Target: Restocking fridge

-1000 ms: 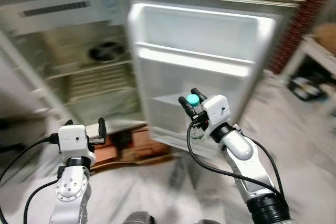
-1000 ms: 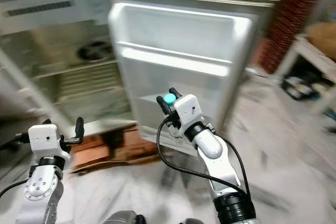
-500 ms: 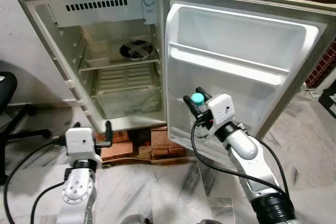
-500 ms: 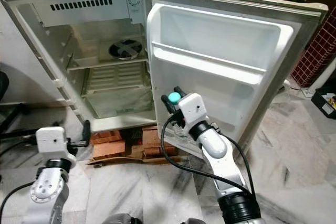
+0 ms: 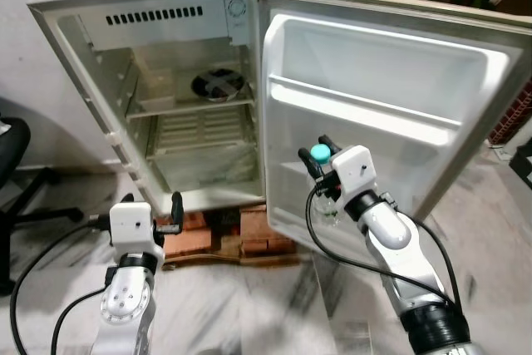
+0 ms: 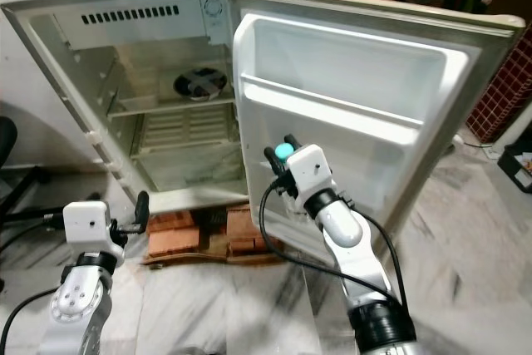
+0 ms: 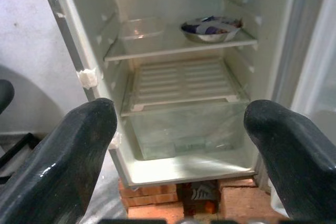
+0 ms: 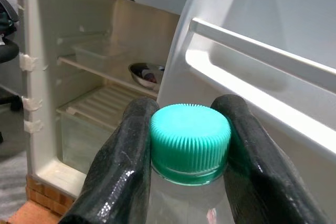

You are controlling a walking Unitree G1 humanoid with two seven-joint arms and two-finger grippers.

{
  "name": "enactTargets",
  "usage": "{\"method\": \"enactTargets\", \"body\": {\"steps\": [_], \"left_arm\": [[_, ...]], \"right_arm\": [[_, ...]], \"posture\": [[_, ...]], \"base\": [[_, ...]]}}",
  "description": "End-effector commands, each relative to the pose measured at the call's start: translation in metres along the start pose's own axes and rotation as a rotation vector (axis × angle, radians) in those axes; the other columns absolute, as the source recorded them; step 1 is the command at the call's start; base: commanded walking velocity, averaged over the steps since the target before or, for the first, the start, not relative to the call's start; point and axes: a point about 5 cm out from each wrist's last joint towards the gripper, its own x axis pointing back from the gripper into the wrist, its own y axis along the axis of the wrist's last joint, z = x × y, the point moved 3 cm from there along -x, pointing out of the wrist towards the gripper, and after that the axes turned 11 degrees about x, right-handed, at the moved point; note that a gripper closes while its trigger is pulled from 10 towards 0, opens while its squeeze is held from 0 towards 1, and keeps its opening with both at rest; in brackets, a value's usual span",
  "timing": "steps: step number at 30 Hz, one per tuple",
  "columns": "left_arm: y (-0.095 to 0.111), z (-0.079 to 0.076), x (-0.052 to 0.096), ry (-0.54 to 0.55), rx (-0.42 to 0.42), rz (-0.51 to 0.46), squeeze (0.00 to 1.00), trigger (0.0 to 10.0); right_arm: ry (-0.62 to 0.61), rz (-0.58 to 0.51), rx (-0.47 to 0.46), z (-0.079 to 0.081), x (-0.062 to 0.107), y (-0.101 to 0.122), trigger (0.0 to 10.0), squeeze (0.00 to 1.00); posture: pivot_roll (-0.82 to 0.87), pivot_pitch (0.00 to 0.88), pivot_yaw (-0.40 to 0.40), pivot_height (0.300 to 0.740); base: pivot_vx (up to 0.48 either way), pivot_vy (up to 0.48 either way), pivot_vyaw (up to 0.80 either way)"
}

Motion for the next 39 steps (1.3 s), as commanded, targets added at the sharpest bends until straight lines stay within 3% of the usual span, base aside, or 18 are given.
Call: {"method": "enactTargets", "body": {"steps": [1,8,23,28,39], "left_arm": [[0.0,0.001,0.0,-0.002,-0.011,0.002,0.0,10.0],[0.0,0.0,-0.001,-0.002,-0.001,-0.002,0.0,10.0],[0.002,-0.002,0.0,-0.006,-0.015,-0.009,0.0,10.0],[0.002,-0.001,0.001,-0.003,-0.011,-0.006,0.0,10.0],[0.0,0.001,0.004,0.007,-0.003,0.001,0.0,10.0]], "right_arm": [[-0.01,-0.024,0.004,-0.003,-0.004,0.006,10.0,0.0],[-0.005,-0.023,0.004,-0.001,-0.005,0.006,10.0,0.0],[0.021,-0.02,0.006,0.002,-0.005,0.005,10.0,0.0],[0.029,-0.023,0.006,0.004,-0.005,0.006,10.0,0.0],[0.048,-0.059,-0.078,0.01,-0.001,0.01,10.0,0.0]], "posture": [[-0.03,0.062,0.039,0.74],[-0.03,0.061,0.037,0.74],[-0.03,0.074,0.038,0.74],[-0.03,0.083,0.043,0.74],[-0.03,0.082,0.041,0.74]], "base": [[0.364,0.0,0.0],[0.338,0.0,0.0],[0.0,0.0,0.0],[0.0,-0.385,0.0],[0.0,-0.024,0.0]]}}
